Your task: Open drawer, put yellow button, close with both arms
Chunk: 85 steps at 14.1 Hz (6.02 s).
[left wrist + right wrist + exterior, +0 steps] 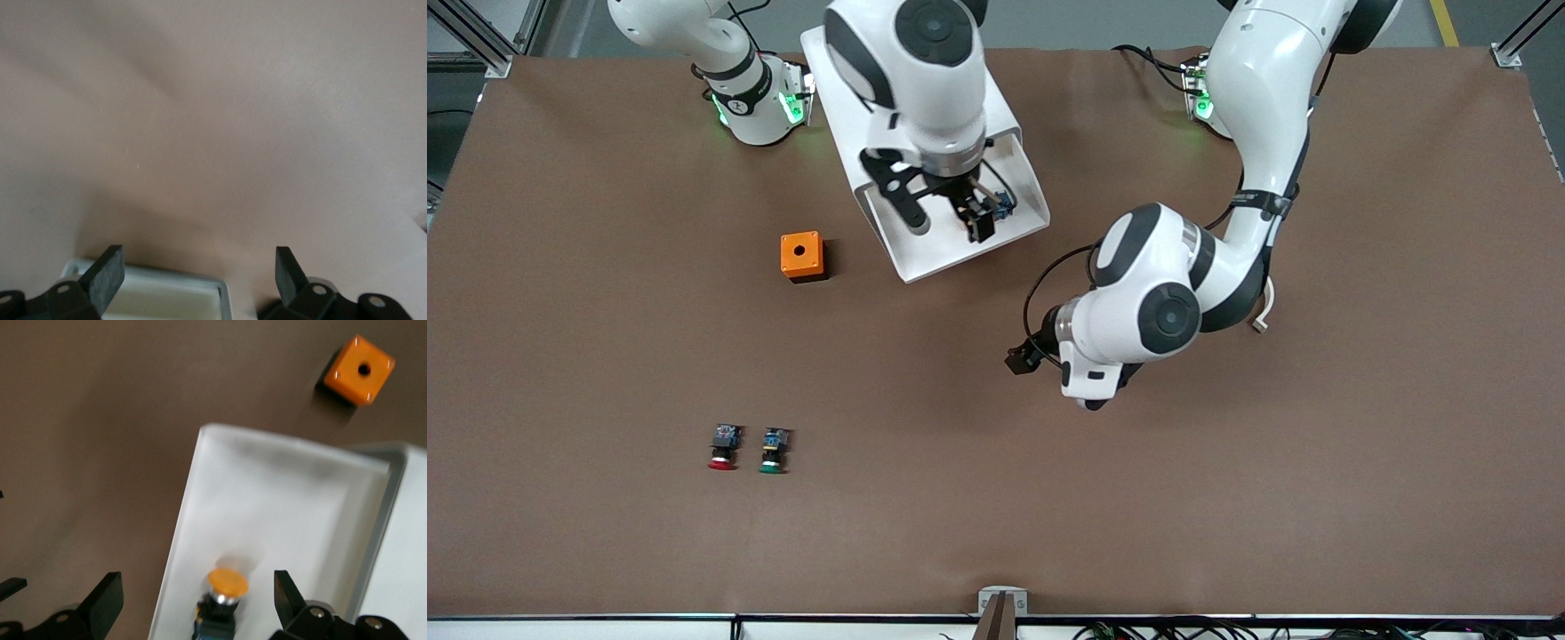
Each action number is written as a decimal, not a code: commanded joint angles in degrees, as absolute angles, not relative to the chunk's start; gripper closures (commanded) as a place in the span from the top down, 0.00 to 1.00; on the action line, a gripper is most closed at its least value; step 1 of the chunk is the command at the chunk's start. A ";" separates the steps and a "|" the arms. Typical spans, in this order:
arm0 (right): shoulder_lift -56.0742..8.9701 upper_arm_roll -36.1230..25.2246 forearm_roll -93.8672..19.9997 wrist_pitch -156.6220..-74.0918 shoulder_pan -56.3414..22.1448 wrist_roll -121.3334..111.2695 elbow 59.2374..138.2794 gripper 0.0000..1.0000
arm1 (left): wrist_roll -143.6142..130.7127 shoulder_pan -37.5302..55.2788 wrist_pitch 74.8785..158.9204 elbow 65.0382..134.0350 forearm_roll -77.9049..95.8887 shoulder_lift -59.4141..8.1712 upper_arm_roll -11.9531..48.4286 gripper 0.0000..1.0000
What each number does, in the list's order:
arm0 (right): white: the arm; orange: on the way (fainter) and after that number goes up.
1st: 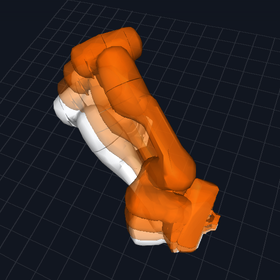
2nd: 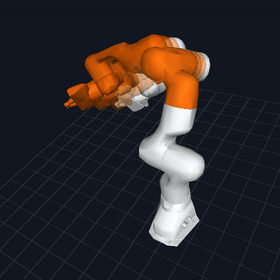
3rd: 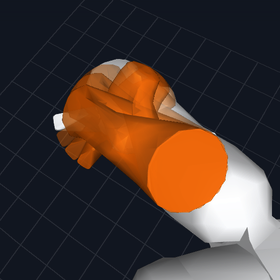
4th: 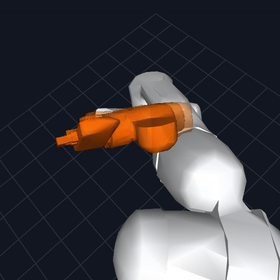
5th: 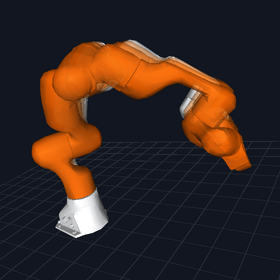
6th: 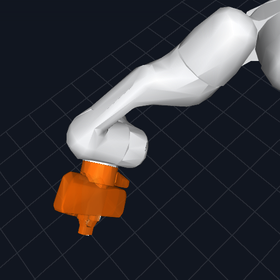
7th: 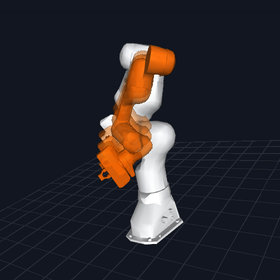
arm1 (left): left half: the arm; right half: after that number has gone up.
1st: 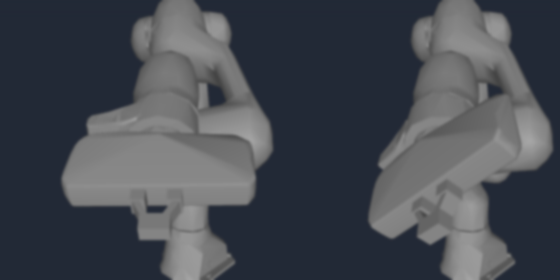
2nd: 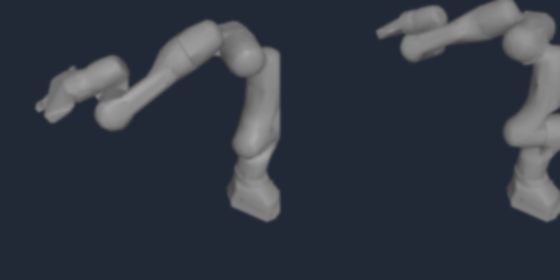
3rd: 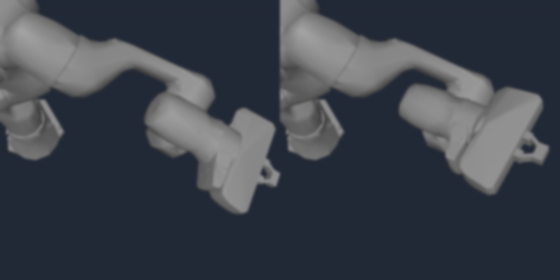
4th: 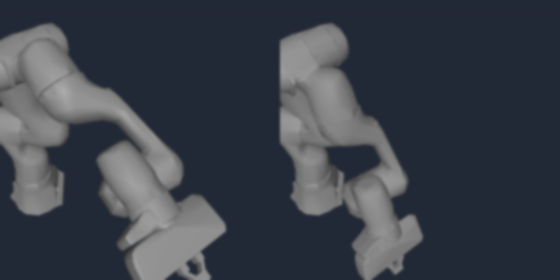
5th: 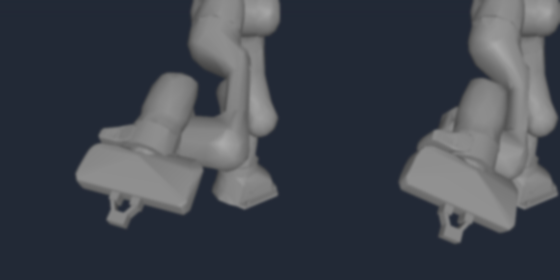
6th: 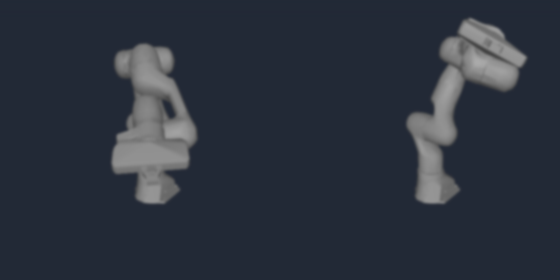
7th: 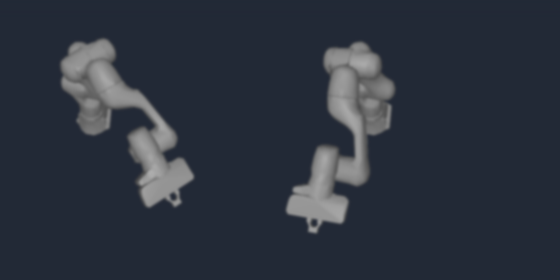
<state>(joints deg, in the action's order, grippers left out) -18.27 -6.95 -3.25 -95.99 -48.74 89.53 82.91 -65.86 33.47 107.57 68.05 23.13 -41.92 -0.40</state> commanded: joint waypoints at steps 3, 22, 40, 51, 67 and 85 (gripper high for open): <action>-16.70 -6.59 -3.43 -86.15 -34.49 55.01 79.28 1.00 | -64.34 37.17 109.69 69.61 12.59 -39.56 -0.62 0.99; -14.68 -6.50 -0.53 -83.41 -0.70 -10.20 78.05 1.00 | -68.11 53.25 108.90 74.44 6.94 -36.21 -0.26 0.99; -5.46 -6.42 -0.62 -80.86 1.67 -10.37 82.78 1.00 | -74.00 55.46 106.88 79.45 26.71 -36.21 2.46 0.99; 4.57 -6.06 -0.44 -88.77 1.41 -10.28 94.75 1.00 | -71.82 45.20 106.79 75.85 18.39 -31.39 0.26 0.99; 4.39 -5.54 -0.35 -85.52 1.49 -10.11 91.58 1.00 | -29.37 15.56 81.83 76.64 5.37 -14.06 0.09 0.99; 4.31 -5.62 -0.97 -84.73 1.58 -6.15 90.09 1.00 | -5.19 -0.08 99.49 113.38 0.53 13.88 0.96 0.99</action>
